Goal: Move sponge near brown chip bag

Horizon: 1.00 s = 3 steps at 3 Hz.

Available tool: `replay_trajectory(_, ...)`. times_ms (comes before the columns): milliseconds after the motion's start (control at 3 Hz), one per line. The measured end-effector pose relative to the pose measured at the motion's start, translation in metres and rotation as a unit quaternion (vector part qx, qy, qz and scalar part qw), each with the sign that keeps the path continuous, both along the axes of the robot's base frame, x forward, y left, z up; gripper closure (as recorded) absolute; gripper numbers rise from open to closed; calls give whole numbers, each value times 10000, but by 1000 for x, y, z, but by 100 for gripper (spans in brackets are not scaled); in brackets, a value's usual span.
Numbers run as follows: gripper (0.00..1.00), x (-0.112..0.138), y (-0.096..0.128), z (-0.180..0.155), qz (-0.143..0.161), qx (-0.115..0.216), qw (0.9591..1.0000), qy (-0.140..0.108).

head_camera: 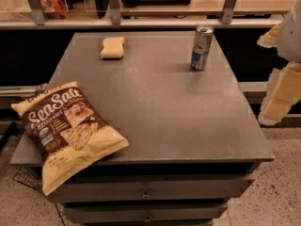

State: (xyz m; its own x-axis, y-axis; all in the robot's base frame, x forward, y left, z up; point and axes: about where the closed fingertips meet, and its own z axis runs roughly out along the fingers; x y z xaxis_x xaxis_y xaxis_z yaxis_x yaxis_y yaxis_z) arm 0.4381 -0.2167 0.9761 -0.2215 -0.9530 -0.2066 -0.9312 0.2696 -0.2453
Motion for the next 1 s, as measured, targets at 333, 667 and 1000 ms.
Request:
replay_trajectory(333, 0, 0, 0, 0, 0, 1, 10000, -1)
replay_trajectory(667, 0, 26, 23, -10, 65, 285, 9996, -61)
replay_trajectory(1000, 0, 65, 68, -25, 242, 717, 9970, -152)
